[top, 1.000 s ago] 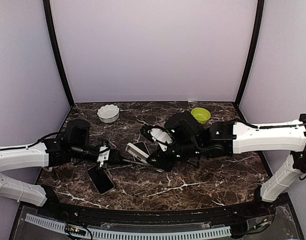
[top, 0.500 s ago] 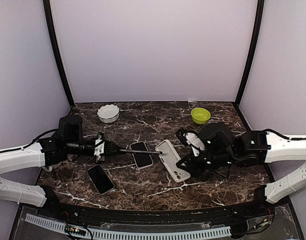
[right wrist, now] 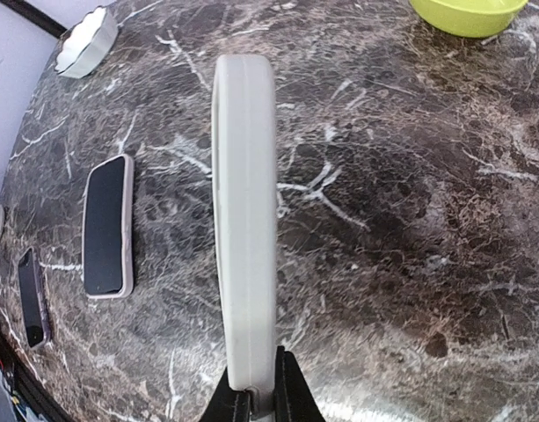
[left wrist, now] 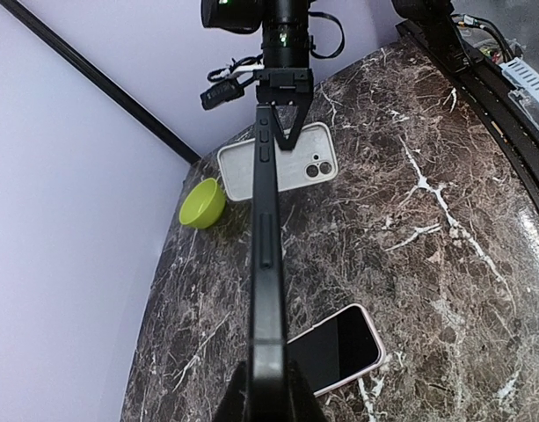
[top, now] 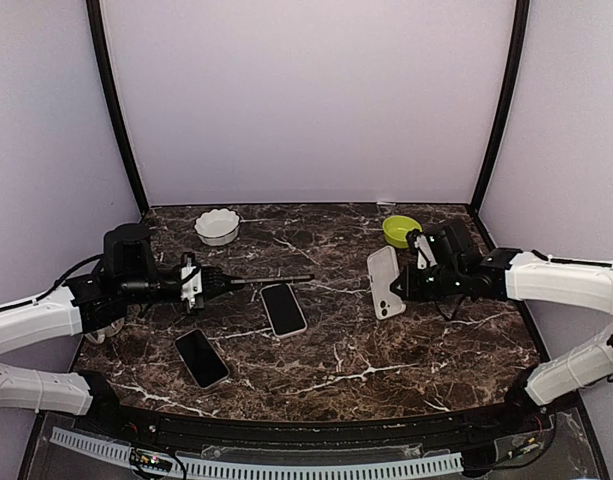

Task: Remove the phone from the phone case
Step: Remove the phone case from the phone, then place the phone case at the center of the board, then pass from the left arm to the right, then place the phone at the center of the board.

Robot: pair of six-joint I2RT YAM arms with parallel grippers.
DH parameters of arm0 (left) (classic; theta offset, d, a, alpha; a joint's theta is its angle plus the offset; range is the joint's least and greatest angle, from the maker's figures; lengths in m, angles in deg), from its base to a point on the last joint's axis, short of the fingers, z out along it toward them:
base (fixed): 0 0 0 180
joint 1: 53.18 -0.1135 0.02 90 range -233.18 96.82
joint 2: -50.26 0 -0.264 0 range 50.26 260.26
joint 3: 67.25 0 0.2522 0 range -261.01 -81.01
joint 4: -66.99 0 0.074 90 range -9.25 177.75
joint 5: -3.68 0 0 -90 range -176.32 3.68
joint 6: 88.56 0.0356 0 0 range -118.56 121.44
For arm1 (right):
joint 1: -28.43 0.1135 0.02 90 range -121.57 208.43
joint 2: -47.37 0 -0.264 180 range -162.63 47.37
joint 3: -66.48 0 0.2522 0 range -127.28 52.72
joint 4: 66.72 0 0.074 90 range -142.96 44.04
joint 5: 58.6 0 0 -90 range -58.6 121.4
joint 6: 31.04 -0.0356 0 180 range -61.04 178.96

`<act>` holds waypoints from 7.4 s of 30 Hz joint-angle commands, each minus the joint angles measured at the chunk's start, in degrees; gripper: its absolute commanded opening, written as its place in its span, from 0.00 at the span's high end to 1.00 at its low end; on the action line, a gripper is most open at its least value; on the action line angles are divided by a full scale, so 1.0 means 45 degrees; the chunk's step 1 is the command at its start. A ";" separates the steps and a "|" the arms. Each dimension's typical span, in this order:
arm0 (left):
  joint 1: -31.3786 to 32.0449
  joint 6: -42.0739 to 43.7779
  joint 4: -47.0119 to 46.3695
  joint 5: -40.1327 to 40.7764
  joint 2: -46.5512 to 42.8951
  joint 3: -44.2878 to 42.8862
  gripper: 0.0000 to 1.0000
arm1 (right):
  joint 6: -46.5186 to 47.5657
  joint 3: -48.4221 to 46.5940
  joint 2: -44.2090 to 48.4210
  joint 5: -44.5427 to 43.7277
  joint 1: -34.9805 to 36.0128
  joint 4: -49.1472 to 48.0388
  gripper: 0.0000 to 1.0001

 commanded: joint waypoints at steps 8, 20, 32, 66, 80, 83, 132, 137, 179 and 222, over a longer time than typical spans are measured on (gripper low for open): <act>-0.0042 -0.0214 -0.0716 0.0080 -0.0620 0.0171 1.00 | 0.1274 -0.2970 -0.4263 0.4091 -0.2033 -0.1761 1.00; -0.0052 -0.0280 -0.0658 -0.0070 -0.0689 0.0243 1.00 | 0.1633 -0.2325 -0.4077 0.2425 -0.3798 -0.0190 0.25; -0.0066 -0.0423 -0.0245 -0.1044 -0.0172 -0.0056 1.00 | 0.4494 -0.0870 0.1402 0.3236 -0.3218 -0.0443 0.24; -0.0058 -0.1170 -0.0047 -0.2696 0.0596 -0.0332 1.00 | 1.2407 -0.3207 -0.1234 0.2260 0.5511 -0.2830 0.45; -0.0051 -0.1167 -0.0032 -0.2656 0.0522 -0.0302 1.00 | 1.2594 -0.3140 -0.1787 0.1923 0.5626 -0.2871 0.83; -0.0051 -0.1168 -0.0032 -0.2673 0.0513 -0.0320 1.00 | 1.2618 -0.3094 -0.1787 0.1788 0.5639 -0.2938 0.83; -0.0059 -0.2145 -0.2438 -0.0348 -0.0505 0.0812 0.01 | -0.0014 0.0577 -0.0521 -0.1545 0.2422 -0.3267 1.00; -0.0054 -0.2110 -0.2437 -0.0304 -0.0503 0.0809 0.01 | -0.2490 0.1903 -0.0370 0.1199 0.0935 -0.4528 1.00; -0.0051 -0.1799 -0.2034 -0.0397 -0.0406 0.0753 0.01 | -1.2775 0.1734 -0.8361 0.8381 -0.4021 -1.6078 0.96; -0.0052 -0.1782 -0.2986 0.1010 -0.0978 0.1185 0.01 | -0.1876 -0.3126 -0.4006 -0.0647 -0.0389 0.1689 0.40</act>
